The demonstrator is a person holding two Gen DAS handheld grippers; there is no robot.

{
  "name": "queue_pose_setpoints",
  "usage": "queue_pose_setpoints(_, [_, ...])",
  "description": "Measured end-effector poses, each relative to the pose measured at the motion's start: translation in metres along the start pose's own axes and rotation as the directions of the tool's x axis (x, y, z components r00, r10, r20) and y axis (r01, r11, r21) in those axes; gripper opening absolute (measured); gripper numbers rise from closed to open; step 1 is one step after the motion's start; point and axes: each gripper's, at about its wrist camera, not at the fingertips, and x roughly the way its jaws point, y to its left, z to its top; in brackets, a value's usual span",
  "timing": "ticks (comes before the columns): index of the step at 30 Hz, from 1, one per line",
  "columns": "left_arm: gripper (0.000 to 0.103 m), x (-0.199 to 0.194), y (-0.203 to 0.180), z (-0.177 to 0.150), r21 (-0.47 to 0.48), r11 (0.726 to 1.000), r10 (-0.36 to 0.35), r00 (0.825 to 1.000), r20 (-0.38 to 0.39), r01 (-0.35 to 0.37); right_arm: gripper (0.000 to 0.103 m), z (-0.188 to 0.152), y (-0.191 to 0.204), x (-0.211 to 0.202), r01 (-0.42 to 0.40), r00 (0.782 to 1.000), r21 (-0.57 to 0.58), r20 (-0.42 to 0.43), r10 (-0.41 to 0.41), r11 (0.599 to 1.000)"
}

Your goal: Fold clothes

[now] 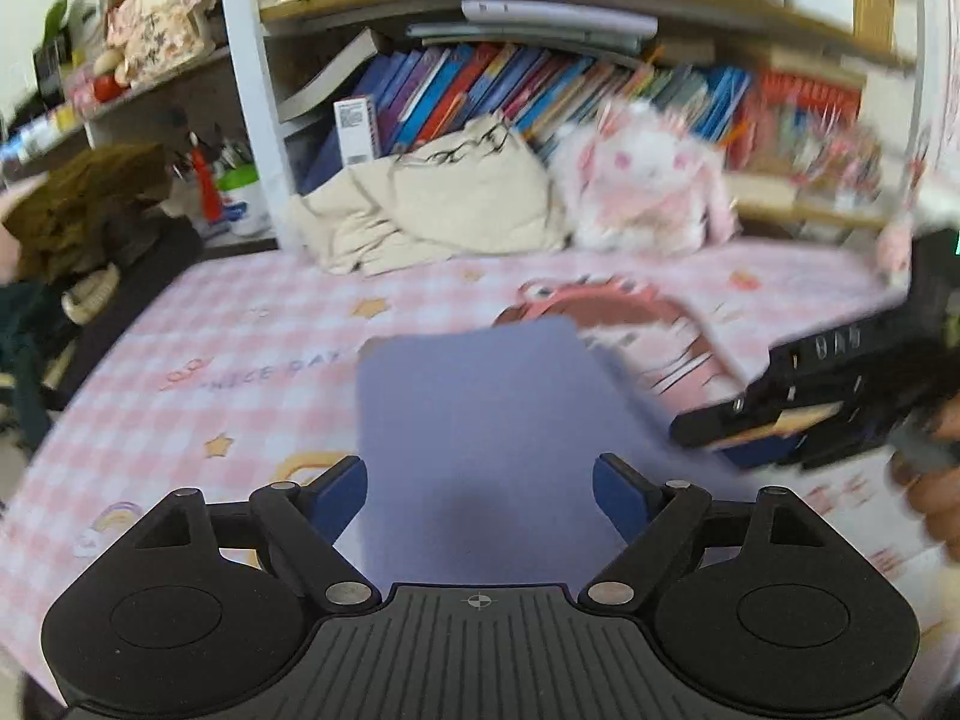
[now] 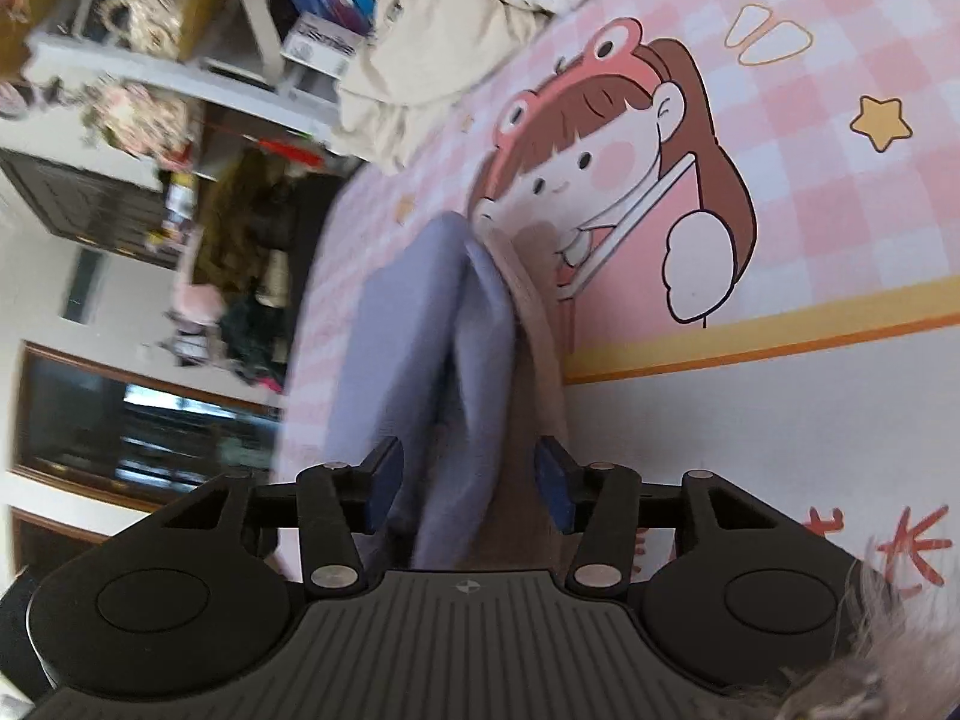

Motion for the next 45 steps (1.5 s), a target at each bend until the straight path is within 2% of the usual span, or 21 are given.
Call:
queue_pose_setpoints(3, [0.085, 0.008, -0.012, -0.01, 0.058, 0.997, 0.045, 0.999, -0.003, -0.045, 0.007, -0.005, 0.016, 0.003, 0.039, 0.999, -0.07, 0.03, -0.037, 0.997])
queue_pose_setpoints(7, [0.085, 0.01, -0.016, -0.021, 0.091, 0.996, 0.011, 0.999, -0.037, -0.008, 0.006, -0.026, 0.047, -0.024, -0.027, 0.992, -0.286, 0.112, 0.061, 0.958])
queue_pose_setpoints(8, [0.085, 0.012, -0.017, -0.023, 0.097, 0.995, 0.006, 0.999, -0.05, -0.001, 0.006, -0.03, 0.045, -0.024, -0.024, 0.993, -0.298, 0.105, 0.058, 0.954])
queue_pose_setpoints(11, [0.087, 0.018, -0.021, -0.034, 0.129, 0.992, 0.02, 0.998, -0.055, -0.012, 0.007, -0.029, 0.014, -0.007, 0.047, 0.998, -0.196, 0.038, -0.04, 0.979])
queue_pose_setpoints(13, [0.088, 0.019, -0.023, -0.035, 0.145, 0.989, 0.022, 0.998, -0.053, -0.014, 0.009, -0.028, -0.006, 0.002, 0.071, 0.997, -0.114, 0.003, -0.071, 0.991])
queue_pose_setpoints(15, [0.088, 0.02, -0.023, -0.036, 0.151, 0.989, 0.019, 0.998, -0.052, -0.011, 0.016, -0.021, -0.017, -0.001, 0.007, 1.0, -0.009, 0.03, -0.007, 1.0])
queue_pose_setpoints(16, [0.089, 0.019, -0.022, -0.037, 0.149, 0.989, 0.014, 0.999, -0.051, -0.007, 0.031, -0.017, -0.018, -0.003, -0.017, 0.999, 0.004, 0.047, 0.017, 1.0])
queue_pose_setpoints(18, [0.089, 0.019, -0.021, -0.037, 0.151, 0.988, 0.011, 0.999, -0.047, -0.003, 0.049, -0.008, -0.018, -0.004, -0.07, 0.994, 0.026, 0.082, 0.068, 0.997])
queue_pose_setpoints(20, [0.089, 0.019, -0.021, -0.037, 0.155, 0.988, 0.011, 0.999, -0.047, -0.003, 0.053, 0.005, -0.015, 0.001, -0.092, 0.992, 0.058, 0.086, 0.087, 0.994])
queue_pose_setpoints(23, [0.09, 0.02, -0.022, -0.036, 0.157, 0.988, 0.014, 0.999, -0.052, -0.005, 0.055, 0.02, -0.006, 0.017, -0.058, 0.997, 0.059, 0.063, 0.054, 0.997])
queue_pose_setpoints(25, [0.09, 0.02, -0.022, -0.036, 0.16, 0.987, 0.013, 0.999, -0.052, -0.005, 0.046, 0.022, 0.008, 0.023, -0.027, 0.998, -0.037, 0.06, 0.029, 0.999])
queue_pose_setpoints(26, [0.091, 0.02, -0.022, -0.036, 0.161, 0.987, 0.014, 0.998, -0.054, -0.005, 0.037, 0.021, 0.017, 0.024, -0.011, 0.998, -0.102, 0.062, 0.017, 0.995])
queue_pose_setpoints(27, [0.091, 0.02, -0.022, -0.036, 0.162, 0.987, 0.015, 0.998, -0.056, -0.006, 0.02, 0.02, 0.026, 0.026, 0.006, 0.998, -0.166, 0.065, 0.005, 0.986])
queue_pose_setpoints(29, [0.093, 0.022, -0.02, -0.035, 0.157, 0.988, 0.017, 0.998, -0.065, -0.007, 0.016, 0.016, 0.044, 0.026, 0.029, 0.997, -0.308, 0.082, -0.004, 0.951])
queue_pose_setpoints(31, [0.095, 0.023, -0.019, -0.035, 0.149, 0.989, 0.017, 0.997, -0.074, -0.006, 0.014, 0.002, 0.058, 0.016, 0.042, 0.992, -0.464, 0.124, 0.018, 0.885])
queue_pose_setpoints(34, [0.096, 0.023, -0.018, -0.035, 0.142, 0.99, 0.015, 0.997, -0.079, -0.004, 0.013, -0.007, 0.049, 0.02, 0.165, 0.981, -0.492, 0.172, -0.09, 0.855])
queue_pose_setpoints(36, [0.096, 0.024, -0.018, -0.034, 0.143, 0.99, 0.019, 0.997, -0.08, -0.007, 0.008, -0.001, 0.029, 0.029, 0.24, 0.969, -0.399, 0.155, -0.192, 0.885])
queue_pose_setpoints(38, [0.097, 0.024, -0.018, -0.033, 0.137, 0.99, 0.019, 0.996, -0.084, -0.007, 0.008, 0.005, 0.02, 0.025, 0.199, 0.978, -0.34, 0.132, -0.163, 0.919])
queue_pose_setpoints(41, [0.097, 0.022, -0.016, -0.031, 0.137, 0.991, 0.01, 0.996, -0.09, 0.003, 0.028, 0.009, 0.018, 0.013, 0.17, 0.982, -0.299, 0.134, -0.135, 0.939])
queue_pose_setpoints(42, [0.097, 0.02, -0.015, -0.028, 0.13, 0.991, 0.011, 0.996, -0.093, 0.001, 0.045, 0.006, 0.024, 0.007, 0.163, 0.982, -0.303, 0.147, -0.122, 0.939])
queue_pose_setpoints(45, [0.097, 0.007, -0.011, -0.021, 0.115, 0.993, 0.026, 0.999, -0.034, -0.022, 0.053, -0.002, 0.039, -0.01, 0.082, 0.99, -0.306, 0.132, -0.043, 0.949])
